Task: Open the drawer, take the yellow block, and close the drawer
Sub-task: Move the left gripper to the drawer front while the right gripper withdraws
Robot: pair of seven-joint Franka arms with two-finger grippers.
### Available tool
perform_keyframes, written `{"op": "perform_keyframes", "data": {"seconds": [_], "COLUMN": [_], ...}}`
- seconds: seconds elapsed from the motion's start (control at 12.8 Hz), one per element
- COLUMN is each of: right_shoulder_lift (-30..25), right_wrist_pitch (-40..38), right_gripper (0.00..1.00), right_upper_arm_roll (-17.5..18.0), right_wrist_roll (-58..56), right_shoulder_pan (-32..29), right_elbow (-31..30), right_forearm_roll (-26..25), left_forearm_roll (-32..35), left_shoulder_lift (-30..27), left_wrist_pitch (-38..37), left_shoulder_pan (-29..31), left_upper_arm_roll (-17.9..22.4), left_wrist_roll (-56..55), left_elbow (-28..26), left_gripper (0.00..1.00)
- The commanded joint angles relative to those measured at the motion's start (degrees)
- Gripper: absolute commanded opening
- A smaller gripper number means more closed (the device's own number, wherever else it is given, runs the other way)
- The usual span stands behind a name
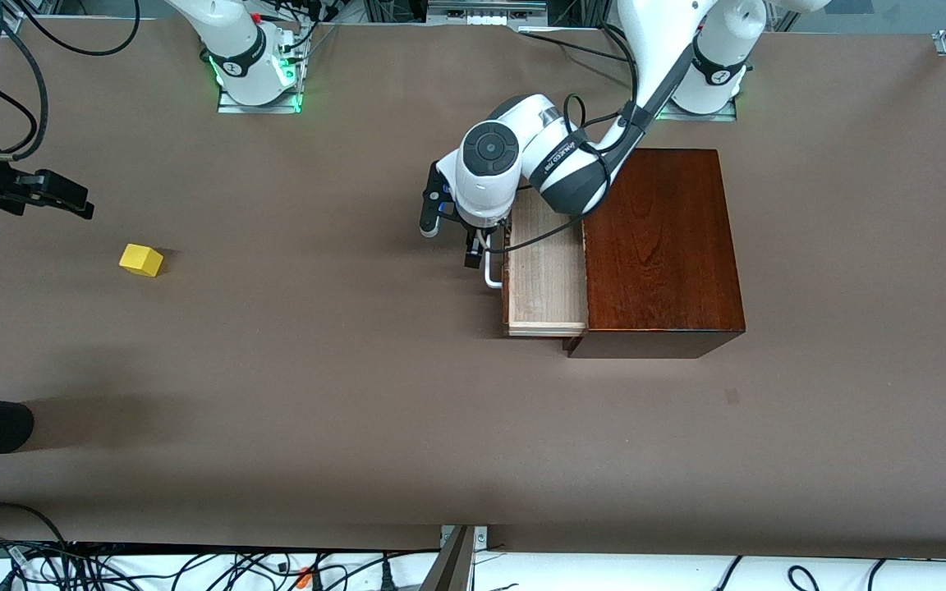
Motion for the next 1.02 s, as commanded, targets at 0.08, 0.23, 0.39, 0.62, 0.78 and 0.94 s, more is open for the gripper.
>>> {"op": "perform_keyframes", "data": {"seconds": [0.08, 0.23, 0.39, 0.62, 0.78, 0.94], "right_shoulder_lift": [-1.1, -1.4, -1.4, -1.4, -1.2, -1.2], "right_wrist_pitch": [0.5, -0.1, -1.9, -2.7, -2.4, -2.6], "right_gripper": [1.0, 1.0, 1.0, 1.0, 1.0, 1.0], "right_upper_arm_roll": [1.9, 2.1, 2.6, 2.8, 2.5, 2.7], "right_wrist_roll": [0.4, 1.1, 3.3, 3.2, 2.4, 3.1], "right_shoulder_pan": [-1.1, -0.9, -0.9, -0.9, -1.0, -1.0], "right_elbow": [-0.1, 0.0, 0.2, 1.3, 1.4, 1.5], "right_forearm_roll": [-0.7, -0.7, -0.6, -0.6, -0.6, -0.5], "left_forearm_roll": [4.9, 5.4, 5.4, 5.4, 5.5, 5.5], "left_shoulder_lift": [-0.5, -0.8, -0.9, -1.3, -2.0, -2.8], "left_wrist_pitch": [-5.0, -5.3, -6.7, -7.6, -8.5, -10.4], "left_shoulder_pan": [1.2, 1.3, 1.3, 1.4, 2.0, 3.6], "left_upper_arm_roll": [0.8, 0.8, 2.0, 2.4, 2.6, 2.6], "left_wrist_roll": [0.4, 0.5, 0.7, 0.6, 0.6, 0.9], "left_elbow": [-0.9, -0.8, -0.5, -0.2, -0.3, -0.2], "left_gripper": [1.0, 1.0, 1.0, 1.0, 1.0, 1.0]}}
